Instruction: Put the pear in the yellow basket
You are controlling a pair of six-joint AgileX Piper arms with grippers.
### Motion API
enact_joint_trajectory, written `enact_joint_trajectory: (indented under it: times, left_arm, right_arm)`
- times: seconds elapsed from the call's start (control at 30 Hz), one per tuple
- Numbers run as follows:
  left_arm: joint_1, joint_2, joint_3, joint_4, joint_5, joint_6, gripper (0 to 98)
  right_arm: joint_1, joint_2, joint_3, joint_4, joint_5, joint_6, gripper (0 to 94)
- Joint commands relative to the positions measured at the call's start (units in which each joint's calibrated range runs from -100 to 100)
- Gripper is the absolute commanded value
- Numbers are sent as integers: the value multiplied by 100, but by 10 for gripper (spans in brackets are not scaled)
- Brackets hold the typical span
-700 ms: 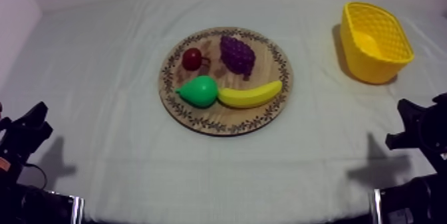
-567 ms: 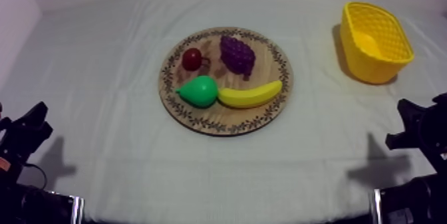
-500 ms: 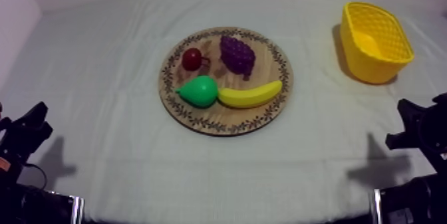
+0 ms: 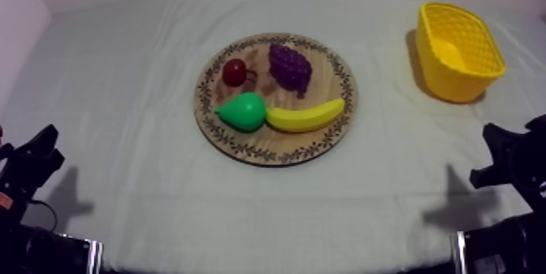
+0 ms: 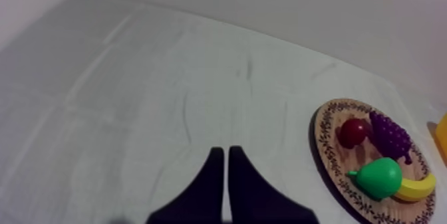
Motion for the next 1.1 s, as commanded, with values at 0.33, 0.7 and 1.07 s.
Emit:
enact_joint_trajectory:
  times: [0.33,0.7,1.07]
  left_arm:
    - [1,2,-2,-3,0,-1,1]
    - [1,2,-2,-3,0,-1,1]
    - [1,2,-2,-3,0,-1,1]
  right_arm:
    - [-1216,924,-412,1301,502,-295,4]
    - [-2034,3243,-2212,1675,1522,58,8]
    - [-2148,5303,-5255,992,2984,706,9]
